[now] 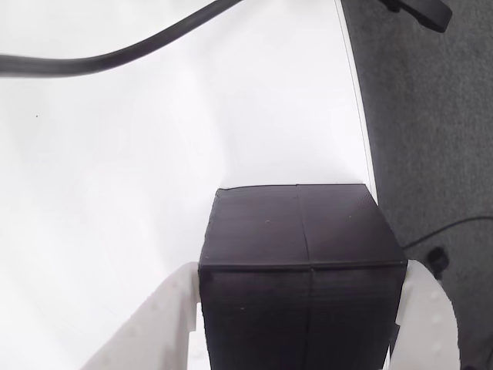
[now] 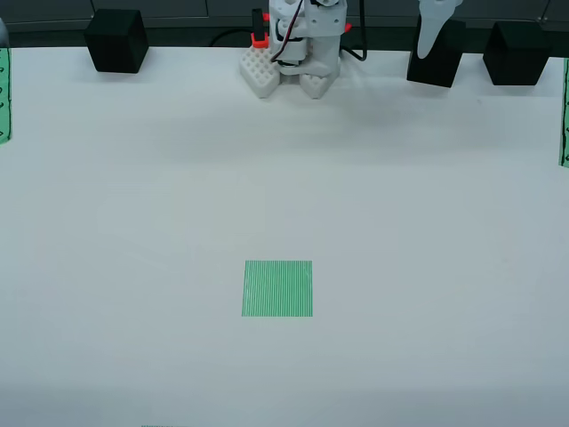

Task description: Stack 3 Blocks on the chosen place.

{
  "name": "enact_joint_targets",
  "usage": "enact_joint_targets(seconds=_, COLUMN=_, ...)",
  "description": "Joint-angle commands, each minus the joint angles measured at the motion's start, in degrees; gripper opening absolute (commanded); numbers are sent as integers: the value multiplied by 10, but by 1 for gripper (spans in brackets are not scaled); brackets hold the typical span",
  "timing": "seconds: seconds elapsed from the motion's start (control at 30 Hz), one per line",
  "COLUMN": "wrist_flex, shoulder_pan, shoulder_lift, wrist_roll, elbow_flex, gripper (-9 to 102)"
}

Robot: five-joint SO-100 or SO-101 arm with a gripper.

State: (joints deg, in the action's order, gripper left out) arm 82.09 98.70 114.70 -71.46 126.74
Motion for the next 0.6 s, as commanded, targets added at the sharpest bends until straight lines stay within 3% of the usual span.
enact_joint_targets(seconds=0.0, wrist_flex=-9, shoulder_pan=-12, shoulder_lift=-4, wrist_roll=6, elbow_flex=-3, gripper=22)
enact_joint_targets(seconds=0.17, wrist_flex=-19, shoulder_pan=-82, shoulder_lift=-4, wrist_roll=15, elbow_flex=-22, gripper=22)
enact_joint_targets(seconds=0.57, wrist_flex=-66, shoulder_pan=-376, shoulder_lift=-15, wrist_roll=59, elbow_flex=-52, gripper=22)
